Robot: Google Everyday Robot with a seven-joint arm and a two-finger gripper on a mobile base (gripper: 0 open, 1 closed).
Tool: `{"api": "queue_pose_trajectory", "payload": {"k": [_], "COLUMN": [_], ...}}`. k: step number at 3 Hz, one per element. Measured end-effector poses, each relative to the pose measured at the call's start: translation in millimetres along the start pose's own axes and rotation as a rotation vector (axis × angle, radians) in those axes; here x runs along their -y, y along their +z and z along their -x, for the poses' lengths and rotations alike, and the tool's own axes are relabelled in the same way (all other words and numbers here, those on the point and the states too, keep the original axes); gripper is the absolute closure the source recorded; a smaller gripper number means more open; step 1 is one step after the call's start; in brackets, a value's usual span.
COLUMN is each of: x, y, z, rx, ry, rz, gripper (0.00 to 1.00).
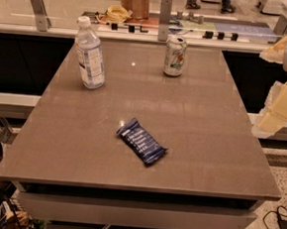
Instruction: Knock 7up can over
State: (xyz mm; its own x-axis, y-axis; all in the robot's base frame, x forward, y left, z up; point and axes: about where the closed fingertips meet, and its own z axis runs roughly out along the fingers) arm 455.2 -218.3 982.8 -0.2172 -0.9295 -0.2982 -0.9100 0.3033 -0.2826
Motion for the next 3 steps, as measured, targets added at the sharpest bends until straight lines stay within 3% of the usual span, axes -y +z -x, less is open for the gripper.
{"api": "queue_pose_trajectory", "payload": {"k": [2,3], "x": [55,77], "y": [26,47], "z": [11,21], "rx": [0.343,0.475], "ry": [0.154,0.211], "rz": [-0.126,-0.188], "gripper": [0.00,0.00]}}
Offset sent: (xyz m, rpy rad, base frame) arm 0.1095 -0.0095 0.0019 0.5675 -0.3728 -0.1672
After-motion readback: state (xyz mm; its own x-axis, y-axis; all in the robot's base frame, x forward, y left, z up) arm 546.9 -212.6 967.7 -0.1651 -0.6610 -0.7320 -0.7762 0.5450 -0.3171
